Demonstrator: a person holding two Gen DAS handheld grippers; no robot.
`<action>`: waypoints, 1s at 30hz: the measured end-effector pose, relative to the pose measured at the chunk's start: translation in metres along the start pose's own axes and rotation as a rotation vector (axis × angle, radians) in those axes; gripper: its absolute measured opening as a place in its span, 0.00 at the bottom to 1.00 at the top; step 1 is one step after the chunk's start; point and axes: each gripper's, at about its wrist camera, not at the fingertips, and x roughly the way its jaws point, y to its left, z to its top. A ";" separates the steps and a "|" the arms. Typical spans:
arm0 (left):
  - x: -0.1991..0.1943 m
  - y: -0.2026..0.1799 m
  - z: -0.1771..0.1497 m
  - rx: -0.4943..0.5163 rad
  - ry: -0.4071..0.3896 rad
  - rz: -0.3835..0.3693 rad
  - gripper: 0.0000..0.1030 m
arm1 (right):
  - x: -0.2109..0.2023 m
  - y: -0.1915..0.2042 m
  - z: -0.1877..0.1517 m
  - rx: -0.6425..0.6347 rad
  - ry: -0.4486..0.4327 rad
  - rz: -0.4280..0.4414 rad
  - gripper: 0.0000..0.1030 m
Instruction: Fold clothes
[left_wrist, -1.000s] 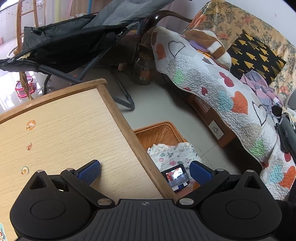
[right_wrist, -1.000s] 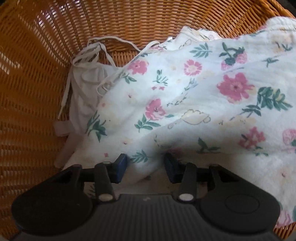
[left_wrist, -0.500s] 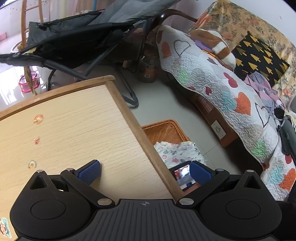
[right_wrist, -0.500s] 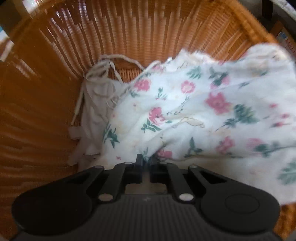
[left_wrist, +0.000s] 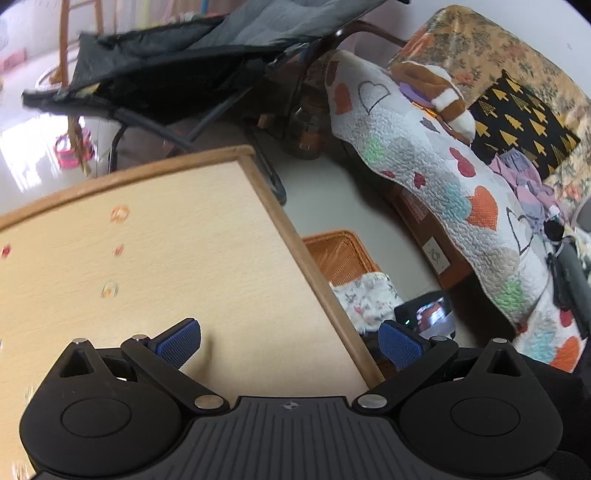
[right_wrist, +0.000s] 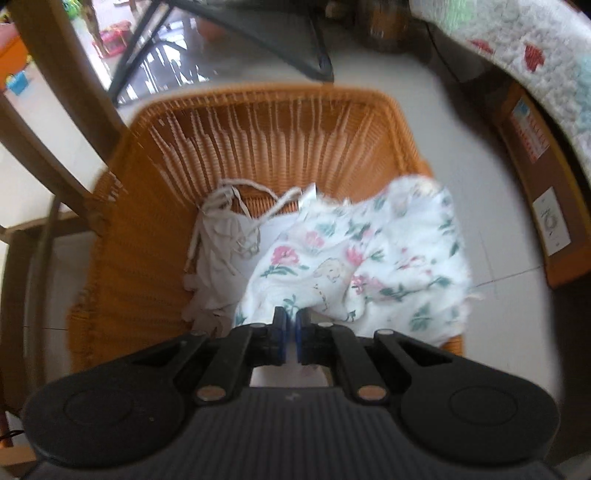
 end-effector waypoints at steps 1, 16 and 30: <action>-0.005 0.000 -0.002 0.000 -0.006 -0.002 1.00 | -0.012 0.001 0.002 -0.008 -0.014 0.003 0.05; -0.055 0.007 -0.035 0.061 0.006 0.034 1.00 | -0.172 0.022 0.016 -0.110 -0.187 0.014 0.04; -0.111 0.006 -0.051 0.086 -0.057 0.050 1.00 | -0.239 0.028 0.020 -0.112 -0.254 -0.018 0.07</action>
